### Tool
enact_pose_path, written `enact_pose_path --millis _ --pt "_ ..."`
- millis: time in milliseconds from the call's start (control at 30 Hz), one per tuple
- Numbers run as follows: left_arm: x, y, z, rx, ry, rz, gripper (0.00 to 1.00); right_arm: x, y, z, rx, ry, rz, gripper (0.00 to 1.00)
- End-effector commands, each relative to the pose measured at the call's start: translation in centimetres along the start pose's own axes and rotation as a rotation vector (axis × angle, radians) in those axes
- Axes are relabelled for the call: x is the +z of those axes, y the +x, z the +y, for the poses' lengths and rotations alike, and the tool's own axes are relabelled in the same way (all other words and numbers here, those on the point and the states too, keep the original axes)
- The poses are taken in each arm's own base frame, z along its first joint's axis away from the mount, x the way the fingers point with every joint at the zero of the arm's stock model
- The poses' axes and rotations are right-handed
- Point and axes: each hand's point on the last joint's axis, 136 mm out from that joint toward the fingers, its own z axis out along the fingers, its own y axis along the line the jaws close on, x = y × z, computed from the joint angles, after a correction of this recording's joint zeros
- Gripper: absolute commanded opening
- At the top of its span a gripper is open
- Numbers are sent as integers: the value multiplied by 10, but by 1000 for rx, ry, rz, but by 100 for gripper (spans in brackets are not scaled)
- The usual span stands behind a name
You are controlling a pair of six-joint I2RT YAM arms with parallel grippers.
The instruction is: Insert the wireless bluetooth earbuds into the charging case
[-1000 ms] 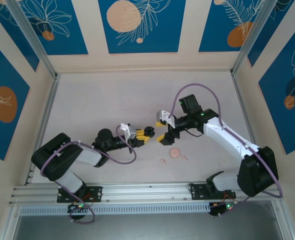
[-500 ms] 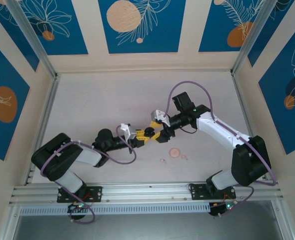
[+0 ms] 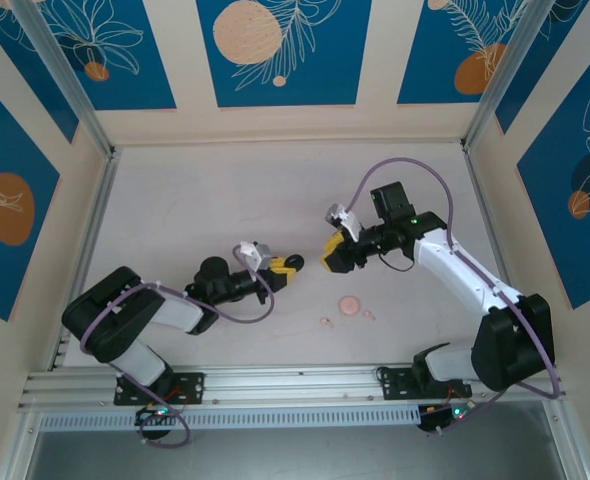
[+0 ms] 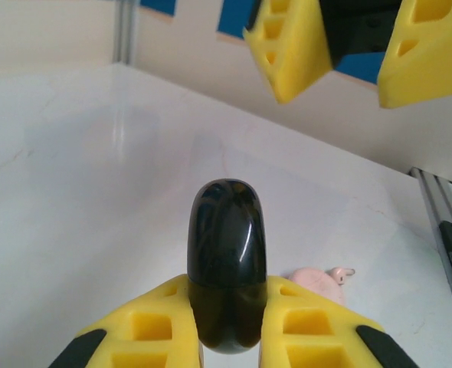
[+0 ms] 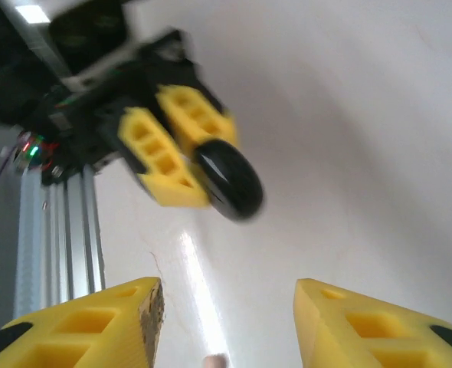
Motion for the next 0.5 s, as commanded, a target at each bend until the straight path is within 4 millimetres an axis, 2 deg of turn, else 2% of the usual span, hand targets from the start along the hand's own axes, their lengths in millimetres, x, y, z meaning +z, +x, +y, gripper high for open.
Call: enact_pose_path --millis 0,67,267,467 --pt "0 1 21 -157 -130 31 11 -4 38 -34 515 225 170 50" --pt "-1 11 36 -262 -214 84 10 -3 59 -37 695 276 244 52" --pt "-9 27 56 -500 -344 241 12 -5 113 -34 985 454 421 59" --pt "-26 36 73 -716 -429 317 13 10 132 -29 1047 479 537 64"
